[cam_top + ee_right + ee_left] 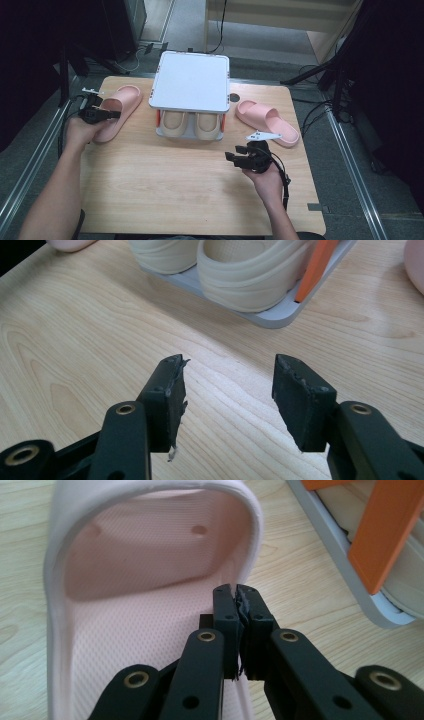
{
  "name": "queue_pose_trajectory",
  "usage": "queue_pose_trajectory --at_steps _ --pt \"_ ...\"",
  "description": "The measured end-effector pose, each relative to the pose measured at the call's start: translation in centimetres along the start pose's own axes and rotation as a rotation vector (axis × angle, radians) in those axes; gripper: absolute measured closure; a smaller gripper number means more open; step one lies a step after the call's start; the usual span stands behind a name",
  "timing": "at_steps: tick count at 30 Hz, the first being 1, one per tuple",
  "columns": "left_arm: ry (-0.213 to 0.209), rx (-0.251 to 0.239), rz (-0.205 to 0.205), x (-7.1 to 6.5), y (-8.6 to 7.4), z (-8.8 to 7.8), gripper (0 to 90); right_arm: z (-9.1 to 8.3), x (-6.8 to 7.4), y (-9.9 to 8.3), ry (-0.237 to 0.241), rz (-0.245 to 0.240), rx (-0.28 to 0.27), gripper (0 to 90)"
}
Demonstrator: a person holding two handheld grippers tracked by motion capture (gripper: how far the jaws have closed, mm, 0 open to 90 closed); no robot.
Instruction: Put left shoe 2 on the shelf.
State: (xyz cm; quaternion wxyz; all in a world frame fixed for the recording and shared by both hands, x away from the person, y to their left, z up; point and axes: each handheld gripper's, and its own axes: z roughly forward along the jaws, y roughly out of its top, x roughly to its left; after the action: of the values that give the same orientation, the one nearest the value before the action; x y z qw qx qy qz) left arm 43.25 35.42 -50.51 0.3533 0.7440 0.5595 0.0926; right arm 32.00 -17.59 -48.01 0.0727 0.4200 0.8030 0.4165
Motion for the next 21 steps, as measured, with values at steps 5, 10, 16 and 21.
queue_pose_trajectory --at_steps 5,10,16,21 --pt "-0.004 0.000 0.008 -0.56 0.17 0.33 87.3 -0.06 -0.02 0.01 0.000 0.002 -0.002 47.8" --pt "-0.027 -0.010 -0.025 -1.01 0.32 0.83 87.3 0.13 0.10 0.03 0.005 -0.006 0.003 47.9" --pt "-0.067 -0.015 -0.069 -0.81 0.40 0.80 84.4 0.09 0.14 0.05 0.007 -0.004 0.000 47.9" --pt "-0.061 -0.015 -0.093 -0.42 0.45 0.05 76.9 0.10 0.10 0.07 0.007 -0.006 0.001 48.0"
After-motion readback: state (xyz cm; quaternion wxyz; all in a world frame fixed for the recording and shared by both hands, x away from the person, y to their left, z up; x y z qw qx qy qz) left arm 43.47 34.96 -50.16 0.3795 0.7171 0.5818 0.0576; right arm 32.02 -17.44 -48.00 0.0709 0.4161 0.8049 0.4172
